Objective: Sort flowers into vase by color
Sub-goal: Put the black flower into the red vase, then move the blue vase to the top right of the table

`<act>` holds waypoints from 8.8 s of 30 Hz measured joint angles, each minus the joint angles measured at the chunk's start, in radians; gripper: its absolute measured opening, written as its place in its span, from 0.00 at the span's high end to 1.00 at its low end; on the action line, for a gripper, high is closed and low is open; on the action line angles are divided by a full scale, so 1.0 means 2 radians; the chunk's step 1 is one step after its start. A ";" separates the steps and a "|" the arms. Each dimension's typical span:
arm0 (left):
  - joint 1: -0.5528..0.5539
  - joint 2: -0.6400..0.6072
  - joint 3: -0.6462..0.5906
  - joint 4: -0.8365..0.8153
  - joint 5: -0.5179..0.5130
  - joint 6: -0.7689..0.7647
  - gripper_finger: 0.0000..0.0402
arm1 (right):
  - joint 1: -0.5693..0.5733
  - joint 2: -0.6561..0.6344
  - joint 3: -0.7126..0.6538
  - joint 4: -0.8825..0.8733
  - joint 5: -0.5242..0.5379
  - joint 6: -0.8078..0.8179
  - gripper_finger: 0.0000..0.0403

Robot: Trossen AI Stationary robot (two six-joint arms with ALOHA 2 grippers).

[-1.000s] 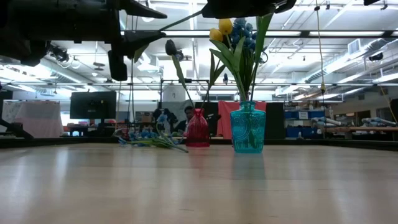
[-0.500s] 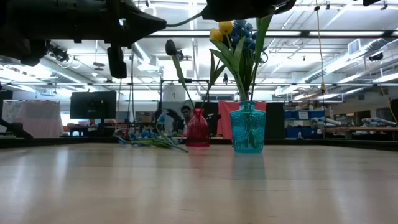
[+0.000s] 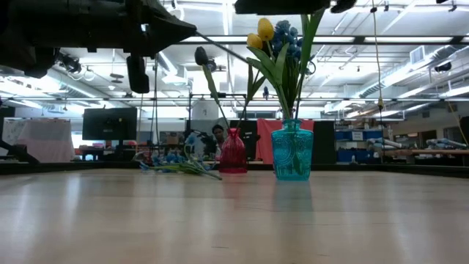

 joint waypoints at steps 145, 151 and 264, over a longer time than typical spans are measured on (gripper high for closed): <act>0.309 -0.216 0.111 -0.460 0.307 0.330 0.98 | -0.125 -0.514 -0.211 -0.404 -0.613 0.346 0.34; 0.309 -0.216 0.111 -0.459 0.307 0.330 0.98 | -0.124 -0.520 -0.211 -0.369 -0.657 0.326 0.34; 0.347 -0.067 0.137 -0.685 0.512 0.205 0.63 | -0.098 -0.554 -0.362 -0.390 -0.444 0.458 0.34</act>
